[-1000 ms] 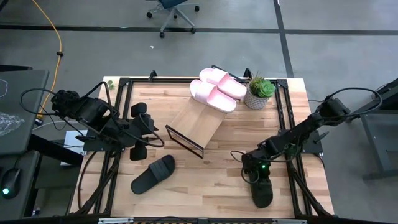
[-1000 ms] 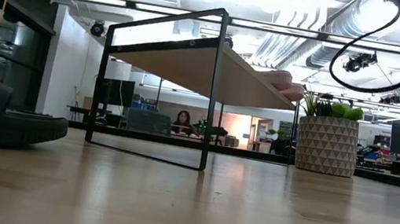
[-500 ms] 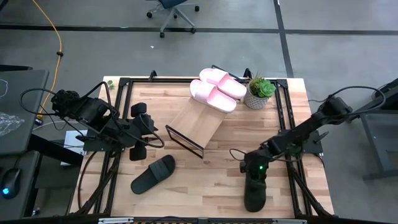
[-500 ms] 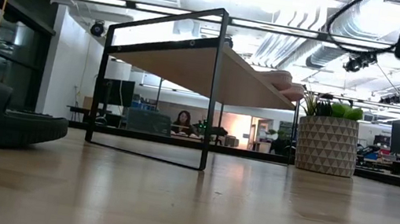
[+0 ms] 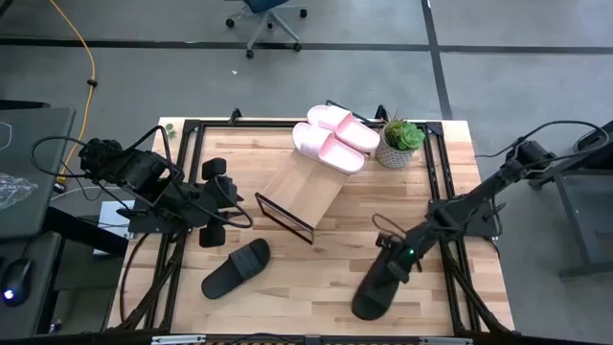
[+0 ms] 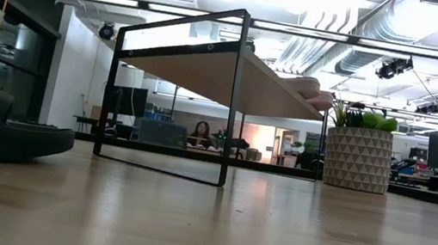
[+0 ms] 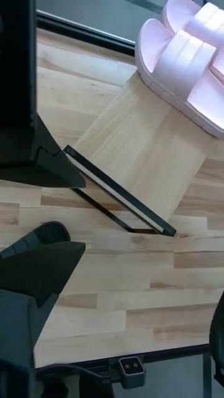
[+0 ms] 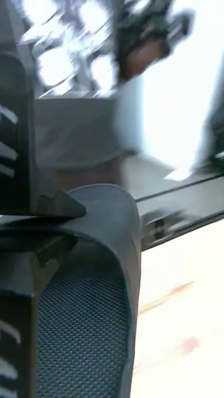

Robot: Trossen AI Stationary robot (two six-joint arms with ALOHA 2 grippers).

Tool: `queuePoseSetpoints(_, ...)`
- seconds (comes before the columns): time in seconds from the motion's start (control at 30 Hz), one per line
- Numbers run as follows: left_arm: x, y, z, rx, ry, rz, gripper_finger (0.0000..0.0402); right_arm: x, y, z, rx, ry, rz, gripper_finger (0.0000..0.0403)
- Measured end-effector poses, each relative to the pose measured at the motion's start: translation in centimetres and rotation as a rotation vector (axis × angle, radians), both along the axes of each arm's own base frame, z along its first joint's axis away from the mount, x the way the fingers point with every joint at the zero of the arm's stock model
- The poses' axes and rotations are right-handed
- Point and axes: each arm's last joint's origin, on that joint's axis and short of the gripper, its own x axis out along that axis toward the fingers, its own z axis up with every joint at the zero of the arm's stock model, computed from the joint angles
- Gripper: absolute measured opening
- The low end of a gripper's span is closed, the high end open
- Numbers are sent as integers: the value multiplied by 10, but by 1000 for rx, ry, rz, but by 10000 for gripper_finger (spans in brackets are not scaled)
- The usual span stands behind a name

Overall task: Pick and place slides into the shelf
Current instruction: Put the right black slide on the shelf

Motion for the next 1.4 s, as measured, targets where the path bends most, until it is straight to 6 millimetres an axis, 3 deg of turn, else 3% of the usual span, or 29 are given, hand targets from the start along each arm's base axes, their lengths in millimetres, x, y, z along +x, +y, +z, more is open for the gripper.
queuePoseSetpoints(0.83,0,2,1,84,-10,-6,140,11,-24,38,165,-364,-971,0)
queuePoseSetpoints(1.13,2,10,2,143,-29,67,140,23,-46,51,147,-450,-1056,0)
queuePoseSetpoints(1.4,3,31,-1,222,65,79,140,40,-66,84,0,-407,-1116,0)
